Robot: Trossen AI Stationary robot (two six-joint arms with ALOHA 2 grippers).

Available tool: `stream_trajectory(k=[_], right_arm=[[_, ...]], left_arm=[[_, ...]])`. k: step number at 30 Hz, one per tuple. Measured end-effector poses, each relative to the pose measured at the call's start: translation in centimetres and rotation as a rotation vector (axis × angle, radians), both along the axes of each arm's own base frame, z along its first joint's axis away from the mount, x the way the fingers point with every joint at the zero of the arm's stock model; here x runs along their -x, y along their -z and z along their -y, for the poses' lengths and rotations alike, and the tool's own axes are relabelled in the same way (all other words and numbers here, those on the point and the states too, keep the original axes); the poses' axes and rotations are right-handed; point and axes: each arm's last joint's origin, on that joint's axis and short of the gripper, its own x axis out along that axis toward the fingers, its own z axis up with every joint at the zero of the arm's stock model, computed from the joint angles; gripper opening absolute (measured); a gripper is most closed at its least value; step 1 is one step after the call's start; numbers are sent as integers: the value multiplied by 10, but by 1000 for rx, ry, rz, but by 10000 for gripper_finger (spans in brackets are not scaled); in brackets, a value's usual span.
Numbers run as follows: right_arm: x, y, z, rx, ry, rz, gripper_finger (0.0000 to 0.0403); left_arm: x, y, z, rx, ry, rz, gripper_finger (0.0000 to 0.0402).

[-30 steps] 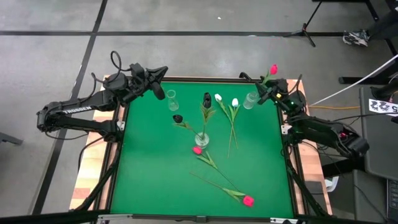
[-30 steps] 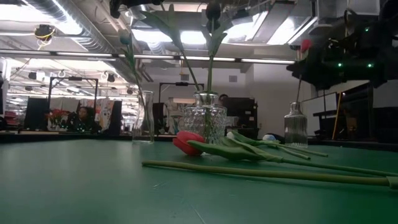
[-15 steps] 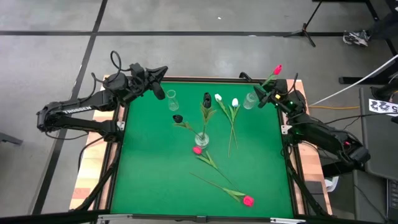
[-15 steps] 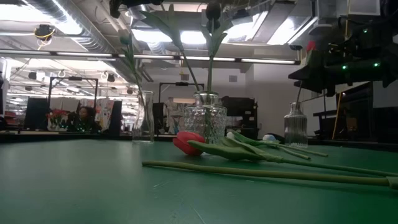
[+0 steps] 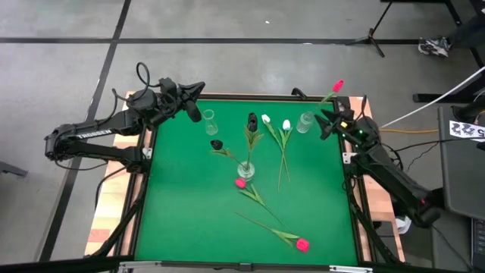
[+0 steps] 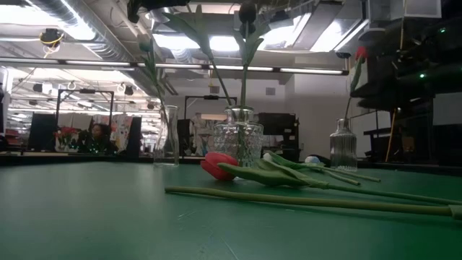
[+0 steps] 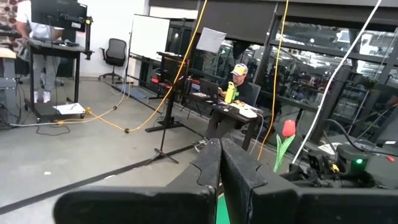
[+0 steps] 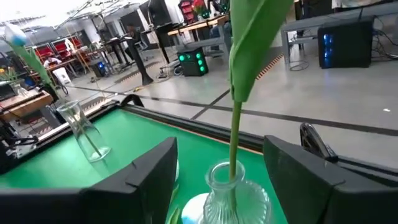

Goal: Sort flowers into vase by color
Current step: Put the top pink tulip into the top right transparent vase

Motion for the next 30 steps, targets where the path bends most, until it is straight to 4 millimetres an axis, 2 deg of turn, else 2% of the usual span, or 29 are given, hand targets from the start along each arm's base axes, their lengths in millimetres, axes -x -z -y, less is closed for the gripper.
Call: stream_trajectory(k=[5,9,19,24,30], right_arm=[[6,0,-10,-51,-10,66,237],[6,1,-17,-139,-139,96,237],[9,-53,-34,-189,-444,134,237],[10,-61,-42,-350,-583,114,237],[8,-65,-54,-417,-705,75,237]], left_arm=[[0,0,0,1,1,2,8],[0,0,0,-2,0,-1,8],[0,0,0,-4,0,-4,8],[0,1,0,0,1,-11,8],[-1,8,0,44,21,-61,8]])
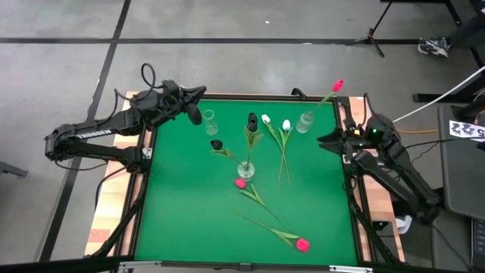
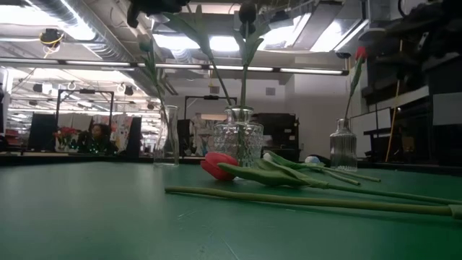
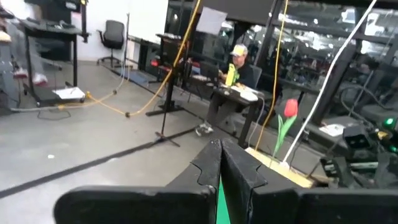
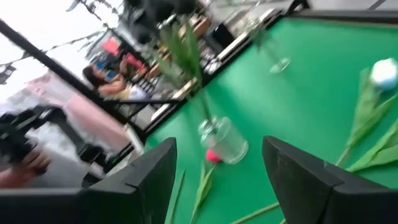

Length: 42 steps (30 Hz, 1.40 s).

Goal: Sort flowers into vase by color
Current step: Put the top pink tulip into the top right transparent vase

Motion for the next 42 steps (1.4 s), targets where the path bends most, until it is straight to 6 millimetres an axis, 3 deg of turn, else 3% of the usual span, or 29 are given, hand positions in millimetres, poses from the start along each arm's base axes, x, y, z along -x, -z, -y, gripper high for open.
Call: stream_trajectory(k=[7,13,33,42], right_arm=[[-14,4,-11,-48,-104,-79,237],[-49,8,-23,-53,-171,-177,237],[-193,26,-125,115,-84,-500,236],[-239,61,-166,231,-54,-684,237]], left_arm=[[0,2,0,8,13,-15,8],[0,2,0,14,13,-9,8],[25,-7,10,-38,79,-35,8],[32,-4,12,-1,80,-68,8]])
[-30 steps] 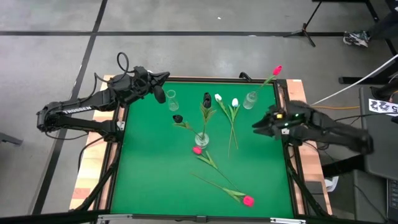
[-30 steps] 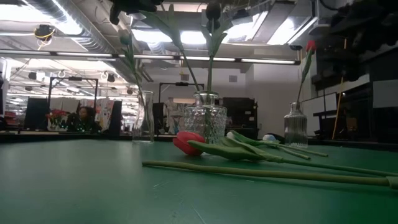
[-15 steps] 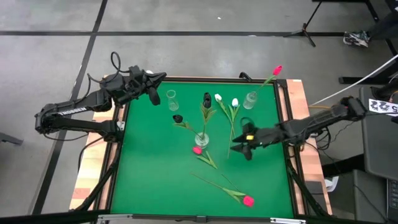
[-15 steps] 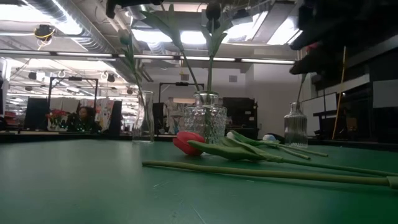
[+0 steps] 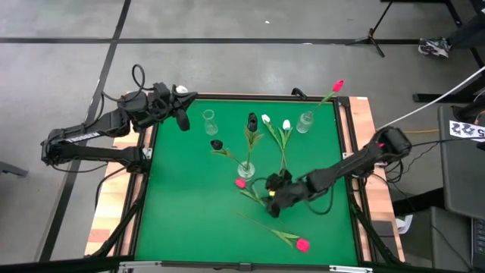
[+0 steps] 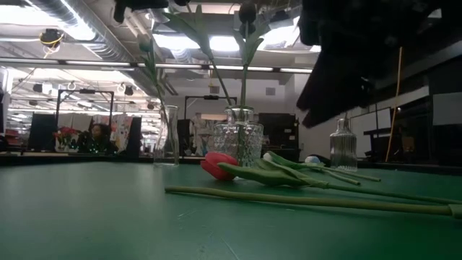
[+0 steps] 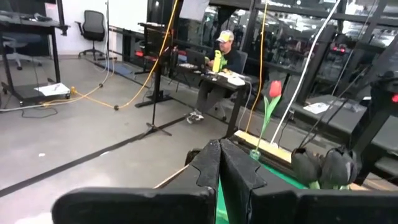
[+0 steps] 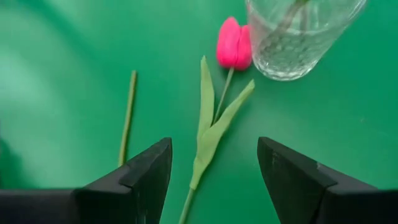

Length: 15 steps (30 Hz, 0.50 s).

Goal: Sort flowers into vase by color
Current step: Put the top pink tulip into the top right transparent vase

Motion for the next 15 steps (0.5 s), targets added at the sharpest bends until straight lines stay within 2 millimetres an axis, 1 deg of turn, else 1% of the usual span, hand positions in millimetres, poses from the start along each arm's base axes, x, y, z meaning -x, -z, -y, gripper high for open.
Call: stream_trajectory(k=[6,11,15], right_arm=[[-17,16,-16,56,62,-21,237],[-21,39,-19,49,119,-82,236],[-24,55,-20,22,156,-111,237]], left_arm=[[2,4,1,14,0,-39,8],[3,7,1,27,0,-76,8],[5,10,2,38,0,-99,8]])
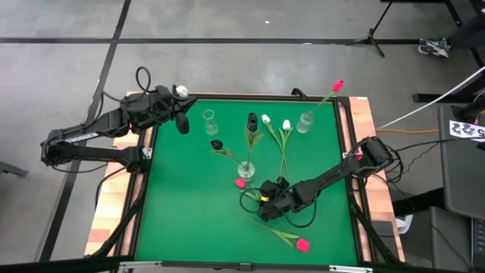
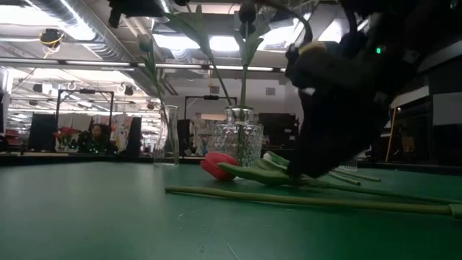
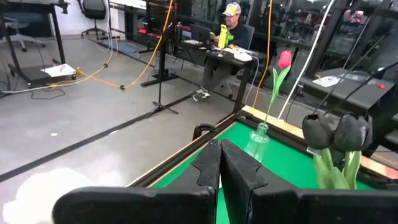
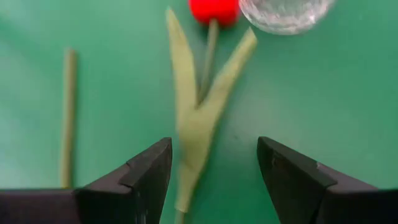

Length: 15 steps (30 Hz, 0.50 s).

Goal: Sort flowers into vase by color
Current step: Put the top pink tulip into the top right transparent vase

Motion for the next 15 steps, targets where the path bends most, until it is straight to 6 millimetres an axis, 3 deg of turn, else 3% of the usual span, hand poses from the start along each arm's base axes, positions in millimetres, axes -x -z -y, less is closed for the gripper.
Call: stream_trajectory(k=[8,15], right_arm=[[0,7,0,10,13,-24,229],[2,11,1,42,-31,-74,142]], left_arm=[[6,-1,2,-8,2,-4,8],[11,0,3,-13,4,-33,8]])
